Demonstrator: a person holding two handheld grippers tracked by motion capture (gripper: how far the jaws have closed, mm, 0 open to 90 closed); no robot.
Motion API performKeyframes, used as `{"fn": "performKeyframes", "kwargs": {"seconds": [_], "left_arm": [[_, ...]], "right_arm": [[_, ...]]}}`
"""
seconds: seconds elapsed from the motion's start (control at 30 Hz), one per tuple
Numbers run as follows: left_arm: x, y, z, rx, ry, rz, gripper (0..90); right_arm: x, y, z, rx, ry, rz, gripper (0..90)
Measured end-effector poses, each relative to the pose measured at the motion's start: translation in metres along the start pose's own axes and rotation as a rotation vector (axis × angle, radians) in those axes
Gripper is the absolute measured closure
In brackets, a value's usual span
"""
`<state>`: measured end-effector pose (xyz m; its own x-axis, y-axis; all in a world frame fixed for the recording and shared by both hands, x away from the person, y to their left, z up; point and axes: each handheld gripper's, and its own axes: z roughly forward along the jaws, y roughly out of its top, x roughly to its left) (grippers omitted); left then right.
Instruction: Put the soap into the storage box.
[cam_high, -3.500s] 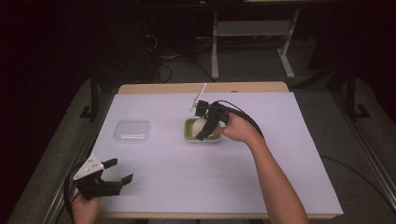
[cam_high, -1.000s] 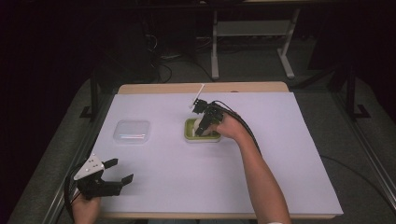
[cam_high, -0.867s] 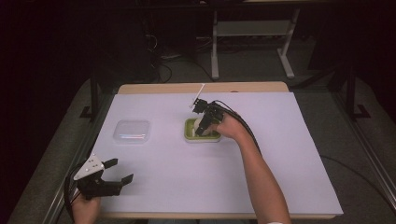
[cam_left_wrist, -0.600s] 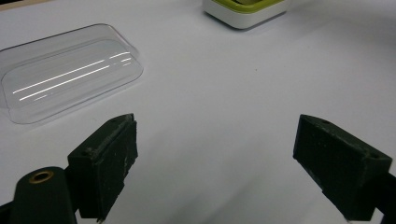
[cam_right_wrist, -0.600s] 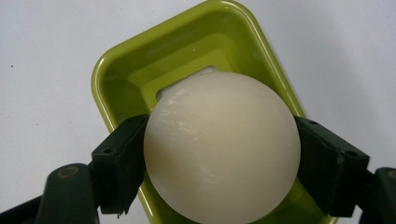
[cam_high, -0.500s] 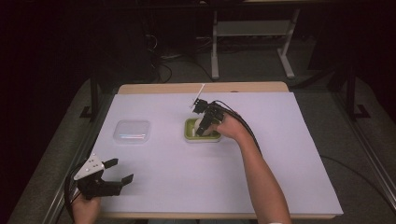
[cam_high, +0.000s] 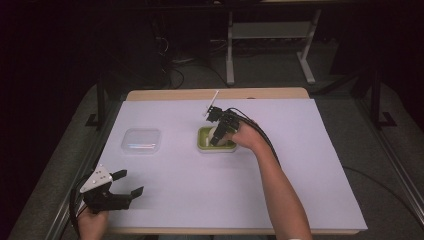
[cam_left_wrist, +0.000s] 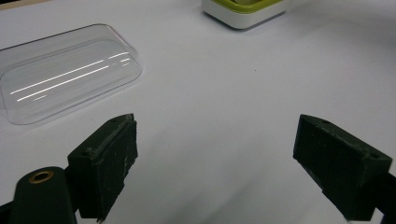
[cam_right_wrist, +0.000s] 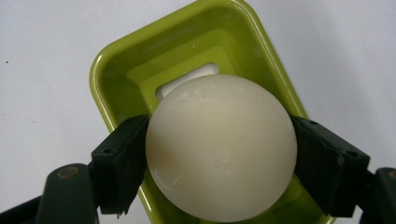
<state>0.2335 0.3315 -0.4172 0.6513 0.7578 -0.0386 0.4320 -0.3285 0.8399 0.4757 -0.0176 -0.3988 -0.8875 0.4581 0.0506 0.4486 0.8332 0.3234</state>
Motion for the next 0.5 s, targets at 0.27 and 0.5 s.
{"fn": "performKeyframes", "kwargs": {"seconds": [0.27, 0.5], "left_arm": [[0.000, 0.001, 0.000, -0.002, -0.001, 0.007, 13.0], [-0.001, 0.001, 0.001, 0.001, -0.004, 0.013, 13.0]], "right_arm": [[0.001, 0.000, -0.016, -0.078, -0.009, -0.009, 27.9], [-0.001, -0.006, -0.020, -0.059, 0.002, 0.014, 24.9]]}}
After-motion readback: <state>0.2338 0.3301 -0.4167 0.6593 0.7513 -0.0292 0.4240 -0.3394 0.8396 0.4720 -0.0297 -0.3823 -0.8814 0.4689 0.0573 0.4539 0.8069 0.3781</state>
